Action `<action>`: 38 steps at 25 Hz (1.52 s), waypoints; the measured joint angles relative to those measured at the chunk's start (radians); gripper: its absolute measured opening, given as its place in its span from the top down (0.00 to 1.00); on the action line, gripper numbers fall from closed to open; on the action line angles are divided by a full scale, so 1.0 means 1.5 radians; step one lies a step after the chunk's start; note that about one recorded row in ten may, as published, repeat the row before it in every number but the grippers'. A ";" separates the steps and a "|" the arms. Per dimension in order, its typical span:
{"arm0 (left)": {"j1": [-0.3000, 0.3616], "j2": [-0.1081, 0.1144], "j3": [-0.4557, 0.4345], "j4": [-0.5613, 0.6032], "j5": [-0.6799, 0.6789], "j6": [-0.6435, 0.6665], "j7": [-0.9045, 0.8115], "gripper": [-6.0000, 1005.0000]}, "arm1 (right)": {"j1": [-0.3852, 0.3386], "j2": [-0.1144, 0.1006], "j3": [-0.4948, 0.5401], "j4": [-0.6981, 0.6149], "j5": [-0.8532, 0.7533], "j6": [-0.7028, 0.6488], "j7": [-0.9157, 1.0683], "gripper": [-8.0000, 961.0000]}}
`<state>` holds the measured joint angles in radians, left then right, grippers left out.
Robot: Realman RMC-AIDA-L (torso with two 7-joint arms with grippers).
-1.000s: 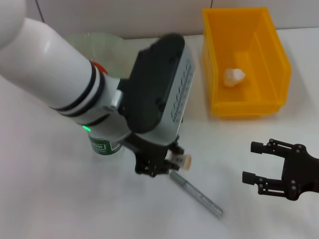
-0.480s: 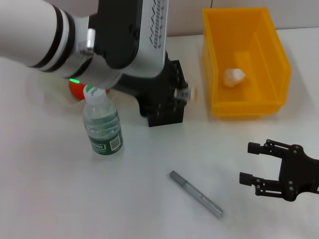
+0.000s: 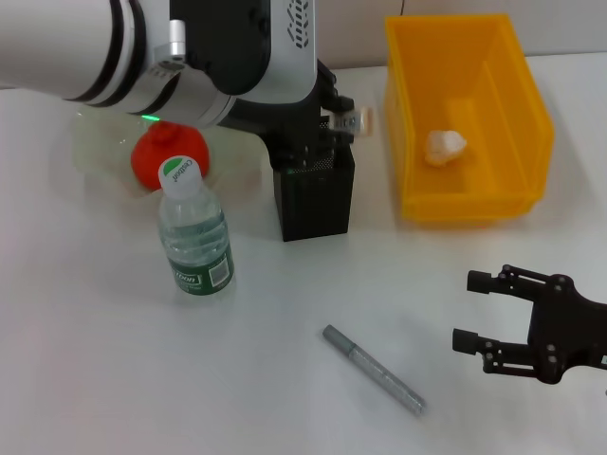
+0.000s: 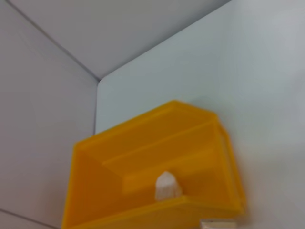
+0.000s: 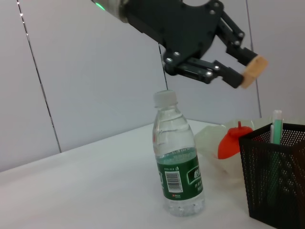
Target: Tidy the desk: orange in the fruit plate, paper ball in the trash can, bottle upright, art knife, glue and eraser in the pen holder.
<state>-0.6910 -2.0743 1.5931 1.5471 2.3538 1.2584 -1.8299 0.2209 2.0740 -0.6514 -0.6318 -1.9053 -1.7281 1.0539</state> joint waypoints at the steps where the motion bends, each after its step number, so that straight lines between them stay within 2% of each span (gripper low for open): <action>1: -0.001 -0.001 0.003 -0.007 0.007 -0.010 -0.001 0.74 | 0.000 0.000 0.000 0.001 0.000 0.000 0.000 0.18; 14: -0.018 -0.003 0.039 -0.079 0.046 -0.096 -0.001 0.74 | -0.002 0.001 -0.003 0.002 0.000 -0.005 0.000 0.18; 38: -0.026 -0.004 0.056 -0.117 0.103 -0.135 -0.002 0.74 | 0.000 0.001 -0.005 0.003 0.000 -0.008 0.001 0.18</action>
<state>-0.7301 -2.0801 1.6772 1.3715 2.5089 1.0561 -1.8331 0.2209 2.0755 -0.6596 -0.6274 -1.9052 -1.7400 1.0554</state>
